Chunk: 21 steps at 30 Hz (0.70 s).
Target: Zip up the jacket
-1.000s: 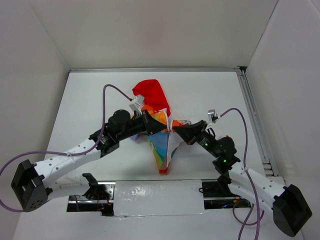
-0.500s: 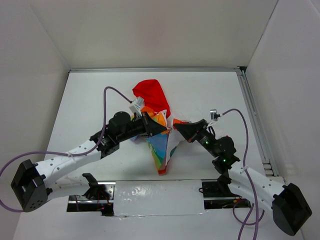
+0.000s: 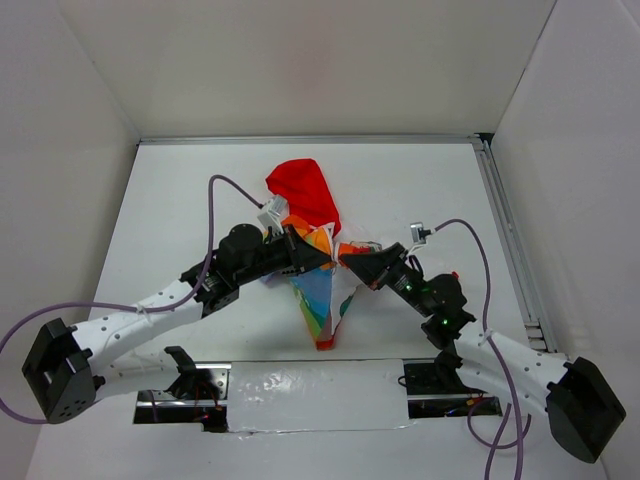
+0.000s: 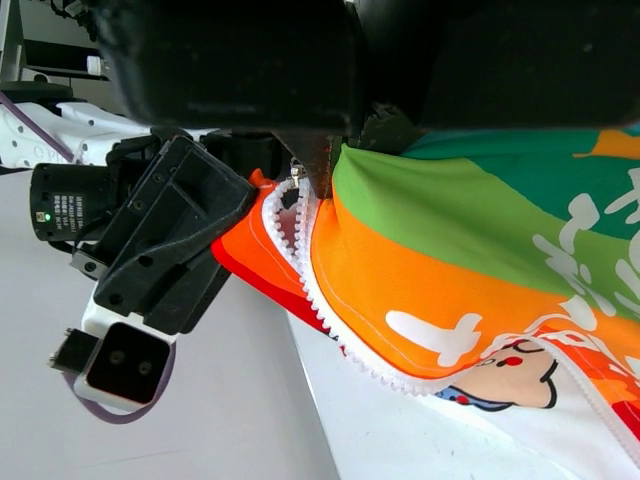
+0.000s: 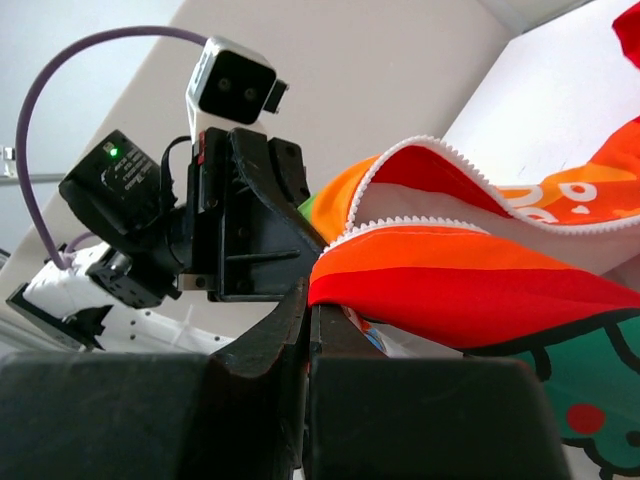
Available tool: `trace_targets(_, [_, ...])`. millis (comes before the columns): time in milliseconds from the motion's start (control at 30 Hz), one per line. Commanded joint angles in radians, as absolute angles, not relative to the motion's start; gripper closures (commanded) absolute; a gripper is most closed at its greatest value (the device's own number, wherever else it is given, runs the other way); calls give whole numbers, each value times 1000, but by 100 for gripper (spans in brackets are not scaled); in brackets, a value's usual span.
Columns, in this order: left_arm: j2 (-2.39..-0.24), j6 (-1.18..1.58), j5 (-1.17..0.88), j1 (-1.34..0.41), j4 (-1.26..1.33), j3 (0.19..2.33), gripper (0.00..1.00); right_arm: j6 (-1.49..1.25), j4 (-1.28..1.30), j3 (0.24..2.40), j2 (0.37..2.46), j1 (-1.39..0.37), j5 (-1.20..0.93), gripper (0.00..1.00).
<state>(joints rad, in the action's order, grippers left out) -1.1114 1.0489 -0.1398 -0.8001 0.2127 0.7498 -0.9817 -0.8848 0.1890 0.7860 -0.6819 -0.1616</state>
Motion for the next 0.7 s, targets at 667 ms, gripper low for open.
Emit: trace_targets(667, [-1164,885,-239,-811,238,828,100,-968,-614,346,767,-672,-124,100])
